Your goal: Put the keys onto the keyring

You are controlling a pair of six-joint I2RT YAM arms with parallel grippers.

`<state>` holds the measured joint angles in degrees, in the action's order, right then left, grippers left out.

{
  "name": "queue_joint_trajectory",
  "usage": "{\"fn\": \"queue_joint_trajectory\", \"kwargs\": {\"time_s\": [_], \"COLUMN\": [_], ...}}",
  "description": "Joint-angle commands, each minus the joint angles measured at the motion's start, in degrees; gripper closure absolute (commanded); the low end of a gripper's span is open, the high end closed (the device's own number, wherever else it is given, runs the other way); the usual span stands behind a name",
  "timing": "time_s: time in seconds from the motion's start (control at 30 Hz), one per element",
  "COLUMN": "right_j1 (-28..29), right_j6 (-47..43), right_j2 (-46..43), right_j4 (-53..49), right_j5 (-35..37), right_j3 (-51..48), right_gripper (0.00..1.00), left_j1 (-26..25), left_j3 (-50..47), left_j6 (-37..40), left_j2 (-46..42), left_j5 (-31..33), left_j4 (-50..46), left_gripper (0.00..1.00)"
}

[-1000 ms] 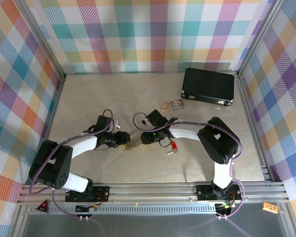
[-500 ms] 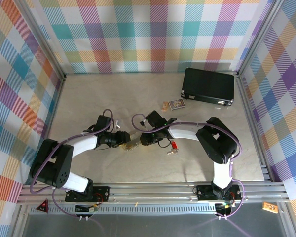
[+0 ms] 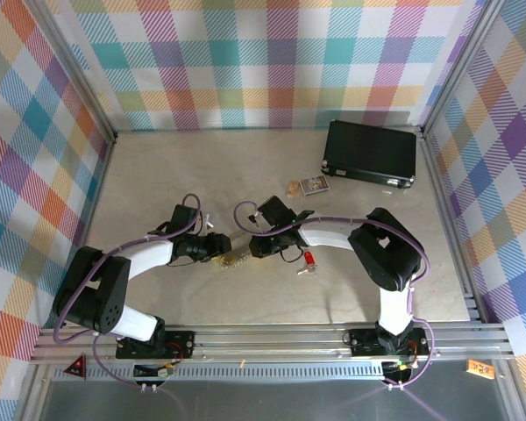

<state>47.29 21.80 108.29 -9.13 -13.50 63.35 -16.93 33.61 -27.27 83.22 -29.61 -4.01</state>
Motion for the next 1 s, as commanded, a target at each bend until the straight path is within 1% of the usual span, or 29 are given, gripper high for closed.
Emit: {"fn": "queue_joint_trajectory", "kwargs": {"time_s": [0.0,0.43,0.6,0.83,0.97], "right_j1": [0.3,0.3,0.3,0.7,0.6], "right_j6": [0.0,-0.4,-1.1,-3.5,-4.3], "right_j2": [0.8,0.6,0.6,-0.1,0.2], "right_j4": [0.9,1.0,0.8,0.9,0.7], "right_j5": [0.2,1.0,0.2,0.9,1.0], "right_j3": [1.3,0.9,1.0,0.6,0.9], "right_gripper": [0.86,0.95,0.94,0.88,0.88], "left_j1": [0.7,0.7,0.7,0.7,0.7], "left_j3": [1.3,1.4,1.5,1.7,1.7], "left_j6": [-0.2,-0.4,-0.3,-0.4,-0.4], "left_j2": [0.7,0.9,0.9,1.8,1.9], "left_j5": [-1.5,-1.4,-1.5,-1.9,-2.0], "left_j4": [1.0,0.8,0.5,0.9,0.9], "left_gripper": [0.60,0.61,0.61,0.61,0.61]}}
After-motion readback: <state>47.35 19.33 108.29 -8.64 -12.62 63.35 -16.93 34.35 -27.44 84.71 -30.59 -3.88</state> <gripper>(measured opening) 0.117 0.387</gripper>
